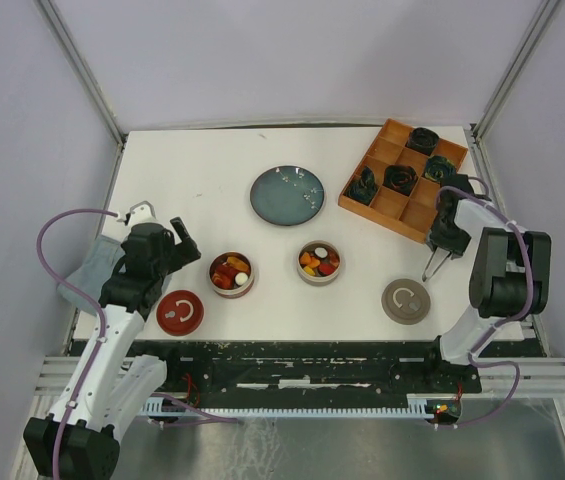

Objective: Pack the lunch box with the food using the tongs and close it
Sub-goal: Place the clamp at the center of the board.

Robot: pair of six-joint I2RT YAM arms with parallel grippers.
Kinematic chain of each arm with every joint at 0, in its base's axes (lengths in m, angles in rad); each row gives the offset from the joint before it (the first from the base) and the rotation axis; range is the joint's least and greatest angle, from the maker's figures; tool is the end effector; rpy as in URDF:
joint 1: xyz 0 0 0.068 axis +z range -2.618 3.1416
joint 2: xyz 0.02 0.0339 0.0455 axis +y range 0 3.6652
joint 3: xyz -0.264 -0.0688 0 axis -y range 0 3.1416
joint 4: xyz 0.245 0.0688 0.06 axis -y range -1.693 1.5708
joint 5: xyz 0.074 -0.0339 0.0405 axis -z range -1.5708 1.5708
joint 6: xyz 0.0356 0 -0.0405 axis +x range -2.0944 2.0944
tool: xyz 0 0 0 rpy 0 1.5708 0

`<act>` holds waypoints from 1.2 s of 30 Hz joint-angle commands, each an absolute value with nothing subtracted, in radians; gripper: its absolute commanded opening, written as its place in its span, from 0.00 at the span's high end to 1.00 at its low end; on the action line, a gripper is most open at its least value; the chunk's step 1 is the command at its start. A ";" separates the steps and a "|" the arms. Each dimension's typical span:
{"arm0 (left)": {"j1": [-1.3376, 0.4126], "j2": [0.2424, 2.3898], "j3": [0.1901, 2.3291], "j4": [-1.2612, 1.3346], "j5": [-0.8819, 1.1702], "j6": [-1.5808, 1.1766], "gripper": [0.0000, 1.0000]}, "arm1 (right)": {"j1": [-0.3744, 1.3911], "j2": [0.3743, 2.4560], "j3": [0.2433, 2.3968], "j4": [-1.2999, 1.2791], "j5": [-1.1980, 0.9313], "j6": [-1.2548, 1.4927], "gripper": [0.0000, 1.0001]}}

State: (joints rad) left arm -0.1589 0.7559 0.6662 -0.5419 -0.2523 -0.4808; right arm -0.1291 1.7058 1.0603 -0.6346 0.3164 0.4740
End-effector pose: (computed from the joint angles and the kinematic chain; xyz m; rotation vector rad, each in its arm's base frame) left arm 0.1642 -0.0173 0.2684 -0.4870 2.1256 -0.0852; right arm 0.3142 -0.0520 0.1723 0.8876 2.6351 -0.3671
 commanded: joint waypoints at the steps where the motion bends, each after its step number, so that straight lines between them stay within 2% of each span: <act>1: -0.157 0.749 0.671 -0.489 -0.247 -0.448 0.01 | -0.137 1.742 1.134 -0.575 0.342 0.459 0.41; 22: -0.155 0.741 0.670 -0.489 -0.252 -0.448 0.01 | -0.140 1.878 1.178 -0.551 0.427 0.414 0.38; 36: -0.156 0.739 0.670 -0.491 -0.253 -0.448 0.01 | -0.140 1.796 1.077 -0.570 0.338 0.484 0.32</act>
